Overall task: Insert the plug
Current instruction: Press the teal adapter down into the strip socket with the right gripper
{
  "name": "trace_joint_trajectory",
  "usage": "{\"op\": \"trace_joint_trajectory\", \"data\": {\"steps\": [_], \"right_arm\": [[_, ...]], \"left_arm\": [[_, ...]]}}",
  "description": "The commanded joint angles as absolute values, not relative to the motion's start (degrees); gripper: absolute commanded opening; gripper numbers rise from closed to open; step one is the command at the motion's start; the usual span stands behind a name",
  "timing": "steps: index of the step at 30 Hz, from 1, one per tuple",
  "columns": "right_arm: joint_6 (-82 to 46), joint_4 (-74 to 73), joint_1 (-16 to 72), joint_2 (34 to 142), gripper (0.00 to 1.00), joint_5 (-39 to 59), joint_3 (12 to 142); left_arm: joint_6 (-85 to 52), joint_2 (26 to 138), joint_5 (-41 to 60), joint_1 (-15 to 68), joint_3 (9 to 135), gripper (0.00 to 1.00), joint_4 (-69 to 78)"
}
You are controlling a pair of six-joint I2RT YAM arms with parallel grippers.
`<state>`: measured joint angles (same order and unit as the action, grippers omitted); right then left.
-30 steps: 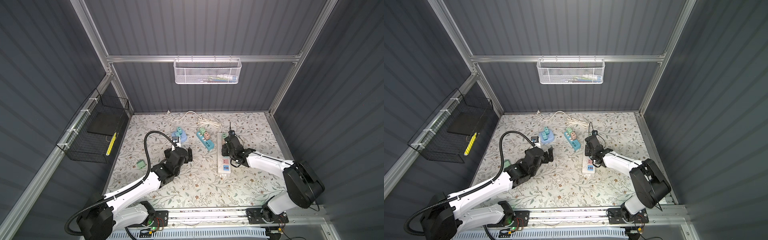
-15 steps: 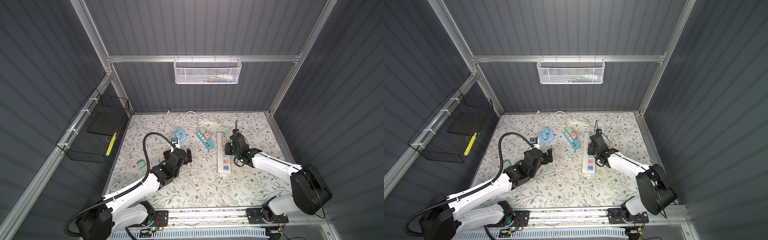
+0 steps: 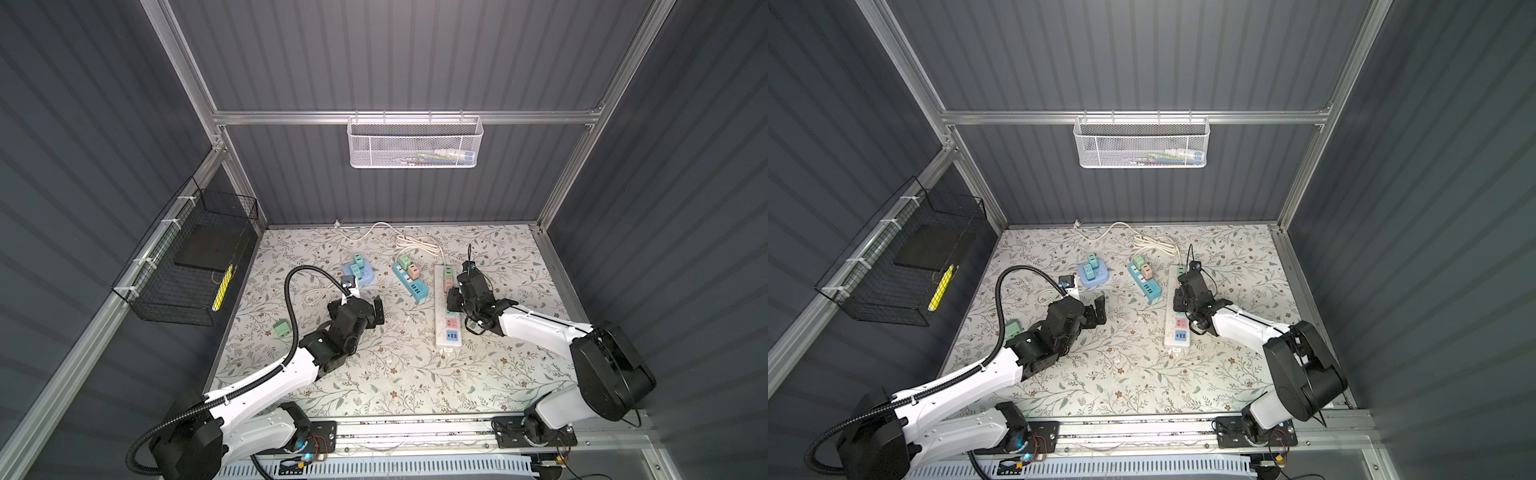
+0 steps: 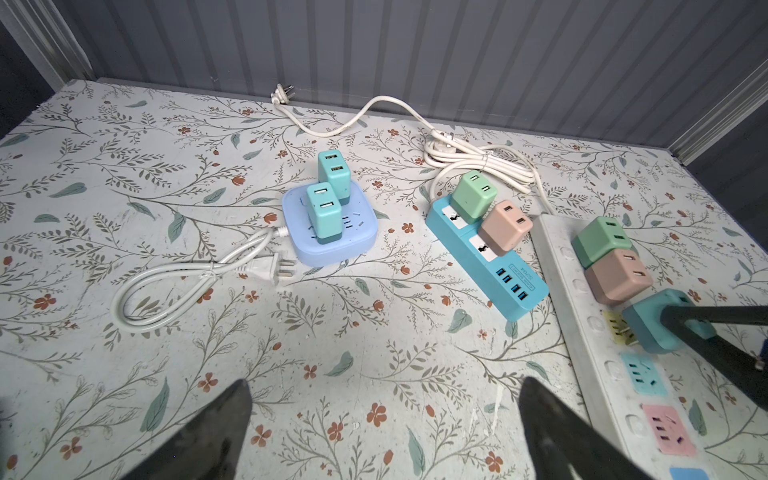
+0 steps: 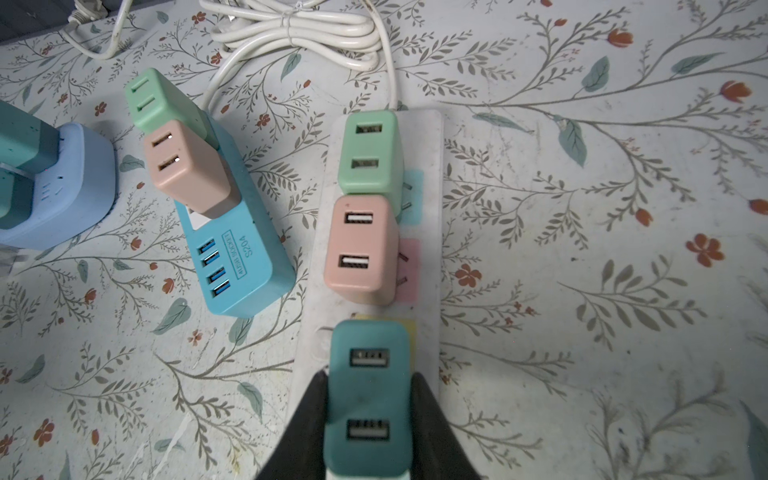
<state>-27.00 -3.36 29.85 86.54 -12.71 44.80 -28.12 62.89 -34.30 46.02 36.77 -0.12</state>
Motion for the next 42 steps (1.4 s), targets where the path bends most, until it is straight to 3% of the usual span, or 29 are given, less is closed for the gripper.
{"op": "trace_joint_trajectory", "data": {"steps": [1, 19, 42], "right_arm": [[-27.76, -4.11, 30.26, 88.08, 0.16, -14.16, 43.98], [-25.82, -7.43, 31.11, 84.12, 0.15, -19.12, 43.79], [-27.94, -7.08, 31.81, 89.87, 0.15, -17.58, 44.20]], "left_arm": [[-28.31, 62.63, -33.85, 45.44, 35.85, 1.00, 0.97], [-28.31, 61.62, -34.37, 45.25, 35.42, 1.00, 0.49], [-27.83, 61.03, -34.45, 45.01, 35.17, 1.00, 0.53]]}}
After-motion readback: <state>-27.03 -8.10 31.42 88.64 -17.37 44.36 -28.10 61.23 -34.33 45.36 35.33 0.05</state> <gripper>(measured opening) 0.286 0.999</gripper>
